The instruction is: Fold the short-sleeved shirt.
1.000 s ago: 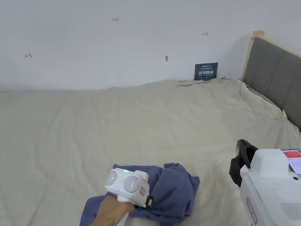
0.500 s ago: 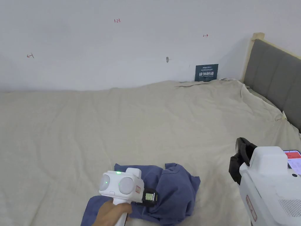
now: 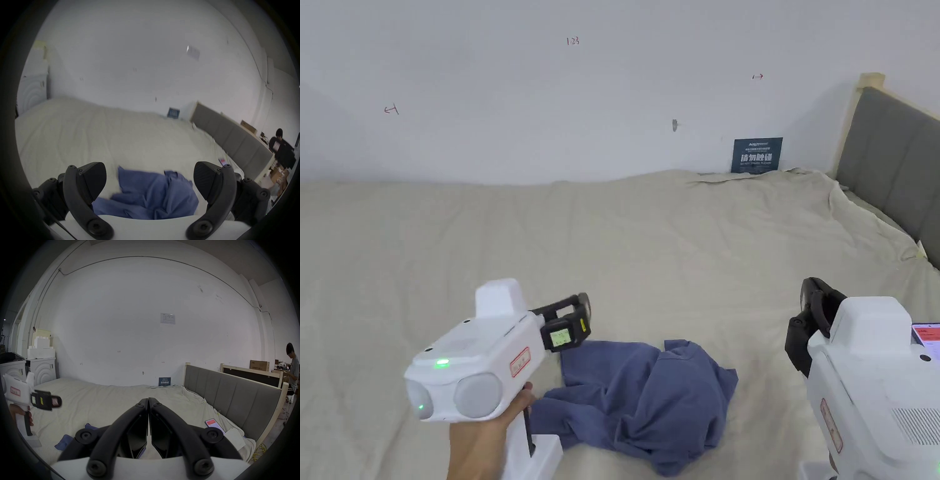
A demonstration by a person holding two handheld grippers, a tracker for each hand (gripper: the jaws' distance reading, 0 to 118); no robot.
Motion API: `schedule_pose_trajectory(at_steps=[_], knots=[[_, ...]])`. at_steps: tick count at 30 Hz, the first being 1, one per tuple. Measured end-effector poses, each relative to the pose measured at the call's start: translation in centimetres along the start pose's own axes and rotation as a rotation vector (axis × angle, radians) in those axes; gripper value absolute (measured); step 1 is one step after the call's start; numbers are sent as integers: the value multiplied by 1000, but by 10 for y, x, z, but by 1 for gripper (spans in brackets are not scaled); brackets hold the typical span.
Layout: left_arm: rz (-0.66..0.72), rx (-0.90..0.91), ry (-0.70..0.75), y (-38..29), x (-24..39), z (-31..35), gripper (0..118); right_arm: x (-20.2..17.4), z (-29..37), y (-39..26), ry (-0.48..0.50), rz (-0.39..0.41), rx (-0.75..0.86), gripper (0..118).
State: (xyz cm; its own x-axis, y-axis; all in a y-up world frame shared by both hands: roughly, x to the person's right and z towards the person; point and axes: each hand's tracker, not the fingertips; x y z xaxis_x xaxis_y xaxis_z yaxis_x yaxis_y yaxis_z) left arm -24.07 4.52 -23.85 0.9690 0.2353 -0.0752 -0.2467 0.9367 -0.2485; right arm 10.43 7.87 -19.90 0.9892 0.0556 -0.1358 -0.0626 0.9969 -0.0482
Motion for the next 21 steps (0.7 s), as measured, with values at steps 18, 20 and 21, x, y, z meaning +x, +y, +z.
schedule_pose_trajectory(at_steps=[18,20,21], knots=[[-284,283,208,-19,-20,58,10,-13,1,-1,27,3,7,1],[-279,280,214,-20,-22,58,5,-13,1,-1,27,1,7,1],[-277,285,203,-22,-23,59,1,-18,4,3,26,0,8,1]])
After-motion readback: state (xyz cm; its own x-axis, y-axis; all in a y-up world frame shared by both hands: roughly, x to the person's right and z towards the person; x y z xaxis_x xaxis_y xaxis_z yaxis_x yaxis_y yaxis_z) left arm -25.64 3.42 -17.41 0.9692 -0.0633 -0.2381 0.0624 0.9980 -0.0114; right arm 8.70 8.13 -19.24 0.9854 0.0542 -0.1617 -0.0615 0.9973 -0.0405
